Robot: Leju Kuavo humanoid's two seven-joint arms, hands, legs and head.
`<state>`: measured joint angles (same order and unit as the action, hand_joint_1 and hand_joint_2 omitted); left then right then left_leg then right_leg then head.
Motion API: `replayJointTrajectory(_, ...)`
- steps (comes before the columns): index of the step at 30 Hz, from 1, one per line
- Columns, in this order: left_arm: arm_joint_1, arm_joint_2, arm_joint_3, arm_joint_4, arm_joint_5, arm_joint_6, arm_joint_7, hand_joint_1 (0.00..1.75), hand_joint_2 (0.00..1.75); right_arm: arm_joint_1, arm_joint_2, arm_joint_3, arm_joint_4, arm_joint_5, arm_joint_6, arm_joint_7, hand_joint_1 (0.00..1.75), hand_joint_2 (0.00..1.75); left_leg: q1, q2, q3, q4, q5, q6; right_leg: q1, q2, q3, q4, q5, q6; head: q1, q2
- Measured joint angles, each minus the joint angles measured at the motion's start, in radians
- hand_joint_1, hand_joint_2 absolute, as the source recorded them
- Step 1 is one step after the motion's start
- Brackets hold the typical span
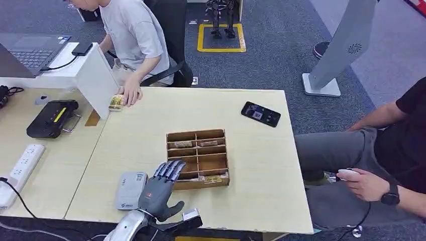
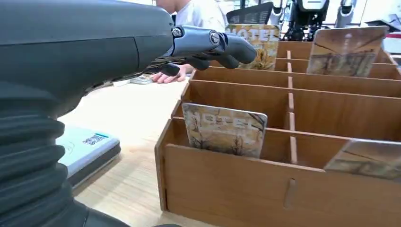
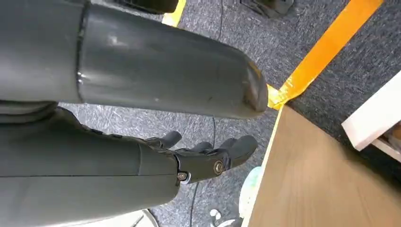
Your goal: Pass the card to the sensor for recognition and then transmit it.
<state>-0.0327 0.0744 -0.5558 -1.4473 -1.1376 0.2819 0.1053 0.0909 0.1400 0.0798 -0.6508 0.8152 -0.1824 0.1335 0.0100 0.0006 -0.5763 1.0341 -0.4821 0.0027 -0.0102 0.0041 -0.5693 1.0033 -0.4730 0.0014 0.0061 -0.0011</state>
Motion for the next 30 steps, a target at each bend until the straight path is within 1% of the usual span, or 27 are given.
replayJointTrajectory(5, 0.0, -0.007, 0.018, 0.015, -0.01, 0.015, 0.005, 0.0, 1.75, -0.007, -0.01, 0.041, 0.007, -0.04, -0.011, 0.016, 0.0, 0.0, 0.0, 0.0, 0.0, 0.0, 0.0, 0.0, 0.0, 0.0, 0.0, 0.0, 0.0, 0.0, 0.0, 0.0)
replayJointTrajectory(7, 0.001, -0.007, 0.028, 0.019, -0.012, 0.024, 0.009, 0.0, 1.75, 0.009, -0.023, 0.06, -0.011, -0.05, -0.011, 0.064, 0.0, 0.0, 0.0, 0.0, 0.0, 0.0, 0.0, 0.0, 0.0, 0.0, 0.0, 0.0, 0.0, 0.0, 0.0, 0.0)
replayJointTrajectory(9, 0.006, -0.006, 0.042, 0.019, -0.013, 0.033, 0.008, 0.0, 1.75, 0.052, -0.042, 0.078, -0.063, -0.057, -0.01, 0.086, 0.0, 0.0, 0.0, -0.002, -0.001, 0.0, 0.0, 0.0, 0.0, -0.002, 0.0, 0.0, -0.001, 0.001, 0.0, 0.0)
replayJointTrajectory(12, 0.012, -0.006, 0.058, 0.019, -0.029, 0.051, -0.002, 0.0, 1.75, 0.087, -0.063, 0.091, -0.092, -0.062, -0.015, 0.083, 0.0, 0.0, 0.0, -0.002, -0.002, 0.0, 0.0, 0.0, 0.0, -0.001, -0.001, 0.0, -0.001, 0.001, 0.0, 0.0)
replayJointTrajectory(15, 0.012, -0.007, 0.068, 0.019, -0.053, 0.075, -0.002, 0.0, 1.75, 0.092, -0.069, 0.106, -0.101, -0.065, -0.016, 0.075, 0.0, 0.0, 0.0, -0.001, -0.001, 0.0, -0.001, 0.0, 0.0, -0.001, -0.001, 0.0, -0.001, 0.001, 0.0, 0.0)
replayJointTrajectory(22, 0.014, -0.007, 0.079, 0.019, -0.056, 0.077, 0.0, 0.0, 1.75, 0.094, -0.08, 0.122, -0.109, -0.072, -0.016, 0.073, 0.0, 0.0, 0.0, -0.001, -0.001, 0.0, 0.0, 0.0, 0.0, -0.001, -0.001, 0.0, 0.0, 0.0, 0.0, 0.0)
replayJointTrajectory(30, 0.014, -0.007, 0.082, 0.019, -0.056, 0.077, 0.0, 0.0, 1.75, 0.095, -0.082, 0.123, -0.112, -0.073, -0.016, 0.073, 0.0, 0.0, 0.0, -0.002, -0.002, 0.0, 0.0, 0.0, 0.0, -0.001, -0.001, 0.0, 0.0, 0.0, 0.0, 0.0)
